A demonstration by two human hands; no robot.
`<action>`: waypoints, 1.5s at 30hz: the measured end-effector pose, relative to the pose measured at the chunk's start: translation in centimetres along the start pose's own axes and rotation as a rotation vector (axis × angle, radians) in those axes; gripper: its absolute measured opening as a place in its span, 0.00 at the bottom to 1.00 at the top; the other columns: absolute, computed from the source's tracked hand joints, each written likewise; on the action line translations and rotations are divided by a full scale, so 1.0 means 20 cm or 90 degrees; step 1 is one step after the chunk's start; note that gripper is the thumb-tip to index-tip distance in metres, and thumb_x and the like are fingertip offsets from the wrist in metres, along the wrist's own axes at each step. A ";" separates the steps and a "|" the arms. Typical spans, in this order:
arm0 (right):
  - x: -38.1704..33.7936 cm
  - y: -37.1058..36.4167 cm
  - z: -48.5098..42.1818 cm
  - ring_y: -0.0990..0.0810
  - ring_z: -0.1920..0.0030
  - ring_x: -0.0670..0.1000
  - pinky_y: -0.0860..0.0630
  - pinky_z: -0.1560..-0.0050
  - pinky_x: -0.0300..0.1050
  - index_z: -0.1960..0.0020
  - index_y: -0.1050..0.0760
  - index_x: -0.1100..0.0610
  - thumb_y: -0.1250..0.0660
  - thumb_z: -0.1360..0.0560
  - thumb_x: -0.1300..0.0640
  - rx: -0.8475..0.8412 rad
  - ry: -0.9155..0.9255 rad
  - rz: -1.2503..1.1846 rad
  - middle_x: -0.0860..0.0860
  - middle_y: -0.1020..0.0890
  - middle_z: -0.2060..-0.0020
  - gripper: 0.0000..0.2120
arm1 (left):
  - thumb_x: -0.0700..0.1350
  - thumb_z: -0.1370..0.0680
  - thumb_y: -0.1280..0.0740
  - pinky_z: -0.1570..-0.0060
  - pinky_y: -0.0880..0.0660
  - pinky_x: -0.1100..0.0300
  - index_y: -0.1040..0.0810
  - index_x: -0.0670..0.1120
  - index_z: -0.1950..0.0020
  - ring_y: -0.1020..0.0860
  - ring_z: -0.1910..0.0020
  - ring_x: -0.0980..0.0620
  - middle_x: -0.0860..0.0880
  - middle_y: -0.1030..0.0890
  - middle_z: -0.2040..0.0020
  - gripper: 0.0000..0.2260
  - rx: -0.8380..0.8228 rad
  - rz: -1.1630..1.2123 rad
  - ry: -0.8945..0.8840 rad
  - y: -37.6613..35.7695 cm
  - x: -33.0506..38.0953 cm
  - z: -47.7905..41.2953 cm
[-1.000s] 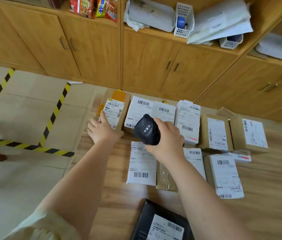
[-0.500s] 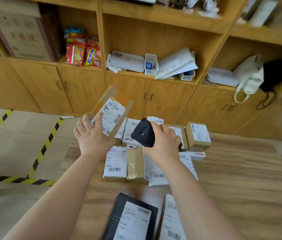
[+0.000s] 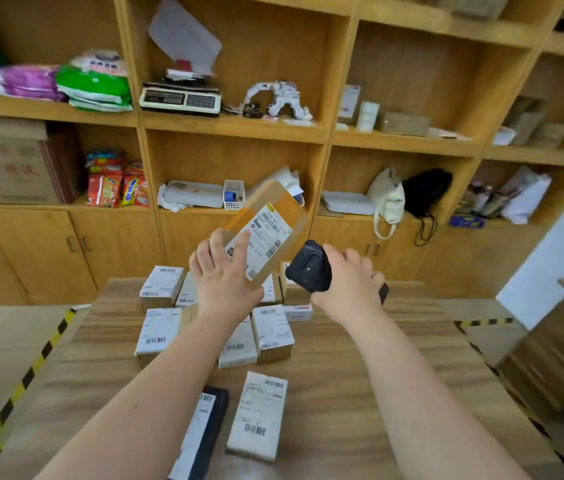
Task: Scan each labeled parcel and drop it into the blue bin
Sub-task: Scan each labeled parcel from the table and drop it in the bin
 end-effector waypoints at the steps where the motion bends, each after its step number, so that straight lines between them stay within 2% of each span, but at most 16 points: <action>1: 0.04 0.03 0.04 0.36 0.34 0.58 0.40 0.35 0.58 0.22 0.44 0.44 0.27 0.30 0.50 0.003 -0.007 0.001 0.51 0.33 0.33 0.42 | 0.57 0.38 0.22 0.32 0.47 0.41 0.40 0.52 0.25 0.45 0.31 0.38 0.41 0.45 0.28 0.46 0.003 -0.005 -0.011 0.02 0.05 0.02; 5: 0.18 0.10 0.19 0.35 0.35 0.57 0.39 0.36 0.58 0.24 0.42 0.44 0.27 0.30 0.52 0.023 -0.027 0.002 0.51 0.32 0.35 0.39 | 0.58 0.33 0.26 0.30 0.52 0.44 0.45 0.54 0.22 0.49 0.30 0.39 0.42 0.50 0.27 0.45 -0.021 -0.038 -0.042 0.12 0.24 0.12; 11: 0.30 0.13 0.34 0.35 0.34 0.58 0.40 0.34 0.58 0.23 0.44 0.46 0.30 0.28 0.51 0.032 -0.039 0.000 0.52 0.33 0.34 0.38 | 0.60 0.30 0.28 0.27 0.52 0.43 0.53 0.55 0.21 0.53 0.27 0.39 0.41 0.54 0.24 0.46 -0.066 -0.067 -0.067 0.17 0.37 0.24; 19: 0.39 0.14 0.43 0.36 0.33 0.57 0.39 0.35 0.57 0.22 0.44 0.46 0.27 0.28 0.50 0.030 -0.052 -0.019 0.52 0.33 0.32 0.40 | 0.59 0.31 0.27 0.28 0.51 0.44 0.50 0.55 0.22 0.51 0.28 0.39 0.42 0.52 0.25 0.45 -0.065 -0.085 -0.088 0.17 0.46 0.29; 22: 0.42 0.13 0.44 0.35 0.33 0.57 0.38 0.37 0.57 0.24 0.42 0.45 0.26 0.30 0.50 0.019 -0.071 -0.013 0.51 0.32 0.34 0.39 | 0.60 0.32 0.26 0.29 0.49 0.44 0.50 0.54 0.22 0.49 0.28 0.39 0.41 0.52 0.25 0.46 -0.070 -0.107 -0.101 0.13 0.49 0.32; 27: 0.53 0.10 0.48 0.33 0.35 0.58 0.37 0.42 0.56 0.33 0.33 0.44 0.26 0.32 0.53 -0.061 -0.161 -0.003 0.51 0.30 0.38 0.31 | 0.62 0.29 0.29 0.28 0.50 0.43 0.52 0.53 0.21 0.49 0.26 0.37 0.39 0.52 0.23 0.45 -0.126 -0.106 -0.105 0.03 0.54 0.36; 33: 0.67 0.00 0.56 0.33 0.35 0.57 0.40 0.47 0.53 0.31 0.34 0.44 0.26 0.32 0.51 -0.070 -0.243 -0.040 0.51 0.30 0.38 0.32 | 0.59 0.30 0.28 0.28 0.52 0.42 0.53 0.53 0.21 0.51 0.27 0.37 0.40 0.54 0.23 0.46 -0.182 -0.095 -0.162 -0.13 0.63 0.40; 36: 0.72 -0.03 0.59 0.32 0.36 0.58 0.37 0.46 0.54 0.33 0.33 0.44 0.26 0.31 0.51 -0.094 -0.296 -0.044 0.51 0.29 0.39 0.29 | 0.57 0.31 0.28 0.30 0.53 0.43 0.50 0.53 0.22 0.51 0.29 0.38 0.40 0.53 0.25 0.45 -0.198 -0.080 -0.207 -0.21 0.67 0.40; 38: 0.76 -0.05 0.62 0.30 0.39 0.57 0.34 0.44 0.55 0.36 0.31 0.42 0.28 0.32 0.52 -0.102 -0.336 -0.056 0.51 0.28 0.41 0.26 | 0.58 0.31 0.28 0.30 0.51 0.42 0.50 0.53 0.22 0.50 0.28 0.37 0.39 0.52 0.24 0.45 -0.216 -0.081 -0.237 -0.28 0.70 0.40; 41: 0.81 -0.06 0.68 0.30 0.45 0.54 0.35 0.49 0.53 0.43 0.28 0.45 0.30 0.33 0.54 -0.081 -0.416 -0.085 0.48 0.27 0.48 0.19 | 0.60 0.32 0.28 0.31 0.48 0.42 0.48 0.53 0.21 0.47 0.30 0.37 0.40 0.49 0.24 0.45 -0.226 -0.082 -0.299 -0.38 0.76 0.43; 43: 0.85 -0.09 0.73 0.32 0.44 0.54 0.39 0.48 0.52 0.41 0.28 0.45 0.31 0.31 0.53 -0.072 -0.459 -0.099 0.47 0.29 0.49 0.20 | 0.62 0.31 0.28 0.30 0.45 0.41 0.49 0.54 0.21 0.45 0.29 0.37 0.40 0.48 0.24 0.46 -0.255 -0.072 -0.340 -0.43 0.82 0.46; 45: 0.91 -0.12 0.82 0.31 0.39 0.56 0.37 0.45 0.53 0.36 0.31 0.43 0.31 0.31 0.52 -0.043 -0.518 -0.118 0.49 0.28 0.45 0.24 | 0.64 0.32 0.28 0.30 0.43 0.42 0.48 0.55 0.21 0.42 0.29 0.37 0.41 0.47 0.24 0.46 -0.294 -0.047 -0.382 -0.46 0.89 0.51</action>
Point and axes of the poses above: each hand's wrist, its own z-axis away from the middle knuckle, its own y-axis out of the back of the hand, x = y × z, the point moved 1 cm from there along -z, towards the middle knuckle
